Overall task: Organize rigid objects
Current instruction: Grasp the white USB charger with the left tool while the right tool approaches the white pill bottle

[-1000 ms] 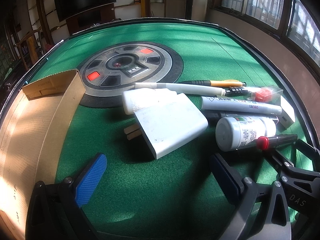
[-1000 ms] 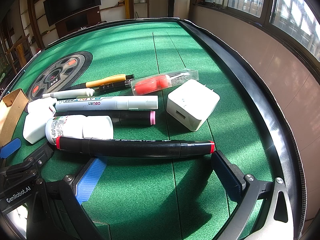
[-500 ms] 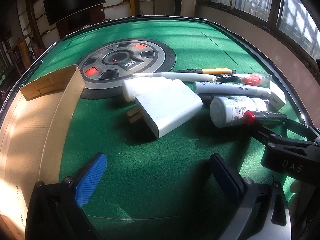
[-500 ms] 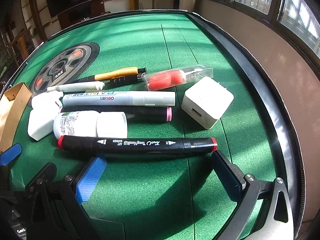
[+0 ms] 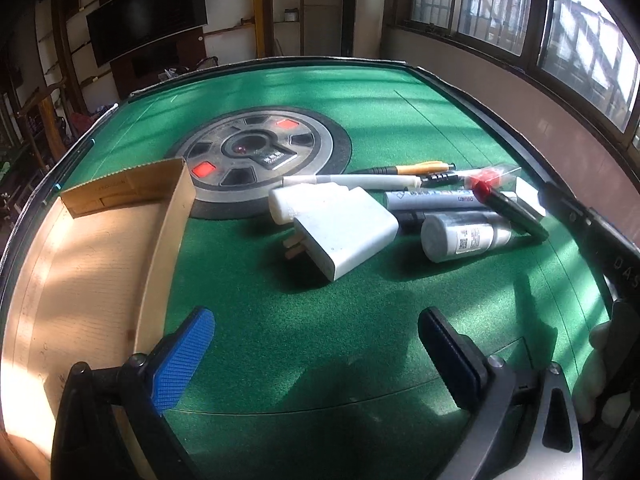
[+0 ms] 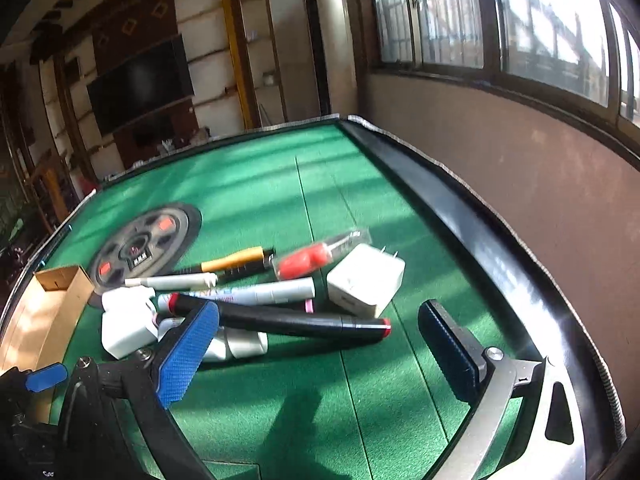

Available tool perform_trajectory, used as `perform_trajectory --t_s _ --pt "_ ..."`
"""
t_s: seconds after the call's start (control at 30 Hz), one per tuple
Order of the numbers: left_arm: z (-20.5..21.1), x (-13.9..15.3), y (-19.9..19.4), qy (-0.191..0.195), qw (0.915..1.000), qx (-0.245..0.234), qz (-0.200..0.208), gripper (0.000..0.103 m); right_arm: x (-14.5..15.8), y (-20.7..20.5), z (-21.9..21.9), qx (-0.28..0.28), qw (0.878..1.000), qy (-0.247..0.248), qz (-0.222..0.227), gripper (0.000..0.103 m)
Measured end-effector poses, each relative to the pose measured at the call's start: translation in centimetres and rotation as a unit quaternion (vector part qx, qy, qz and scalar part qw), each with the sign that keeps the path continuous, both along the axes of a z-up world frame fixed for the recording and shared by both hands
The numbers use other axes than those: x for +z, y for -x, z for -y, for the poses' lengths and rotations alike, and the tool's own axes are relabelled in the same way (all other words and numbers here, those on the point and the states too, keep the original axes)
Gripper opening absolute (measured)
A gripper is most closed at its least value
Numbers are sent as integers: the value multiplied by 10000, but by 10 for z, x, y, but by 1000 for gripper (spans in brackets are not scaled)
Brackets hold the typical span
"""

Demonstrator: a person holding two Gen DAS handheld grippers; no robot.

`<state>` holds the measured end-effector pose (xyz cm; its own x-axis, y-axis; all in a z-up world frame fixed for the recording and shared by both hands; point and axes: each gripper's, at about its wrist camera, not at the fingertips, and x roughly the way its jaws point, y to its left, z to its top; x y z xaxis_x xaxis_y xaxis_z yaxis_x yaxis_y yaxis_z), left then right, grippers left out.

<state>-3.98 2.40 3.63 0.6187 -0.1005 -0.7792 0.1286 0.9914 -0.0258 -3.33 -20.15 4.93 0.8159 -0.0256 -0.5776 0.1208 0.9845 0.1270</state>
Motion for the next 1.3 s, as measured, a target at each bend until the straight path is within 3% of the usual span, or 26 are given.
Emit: perform_trajectory --t_s 0.13,0.27,0.37,0.5,0.53,0.6,0.63,0.73,0.83,0.97,1.2,1.23,1.27,1.3 --pt "-2 17 -13 -207 9993 -204 219 102 -3 -27 6 67 9978 -243 -615 100" --pt "7 15 -38 -493 9964 -656 201 102 -5 -33 23 10 9963 -700 -507 100" --pt "20 5 -56 -611 9932 -971 206 102 -16 -36 27 -54 9941 -742 -786 100" --pt "38 -10 -70 -702 9907 -1162 91 102 -14 -33 26 -207 9961 -547 -659 100" --pt "44 -12 -68 -738 9898 -1214 93 99 -14 -33 25 -224 9962 -519 -656 100" --pt "50 -14 -62 -852 9885 -1247 74 68 -15 -34 26 -229 9957 -537 -725 100" --pt "51 -14 -60 -897 9880 -1254 77 63 -17 -35 26 -228 9952 -564 -771 100" --pt "38 -5 -49 -322 9906 -1323 -128 50 -19 -37 27 -239 9944 -608 -833 100" --pt "27 5 -35 144 9908 -1334 -182 50 -19 -36 27 -238 9944 -620 -824 100" --pt "29 10 -28 84 9921 -1253 49 72 -20 -36 27 -233 9942 -649 -830 100" --pt "50 -12 -45 -136 9909 -1336 -91 72 -22 -38 29 -283 9935 -659 -888 100" --pt "50 -16 -47 -114 9916 -1276 -167 69 -22 -37 28 -277 9935 -654 -890 100" --pt "49 -18 -48 -77 9927 -1180 -221 49 -23 -37 28 -276 9935 -641 -895 100" --pt "45 -19 -49 89 9926 -1173 -306 48 -23 -37 27 -280 9936 -626 -899 100"
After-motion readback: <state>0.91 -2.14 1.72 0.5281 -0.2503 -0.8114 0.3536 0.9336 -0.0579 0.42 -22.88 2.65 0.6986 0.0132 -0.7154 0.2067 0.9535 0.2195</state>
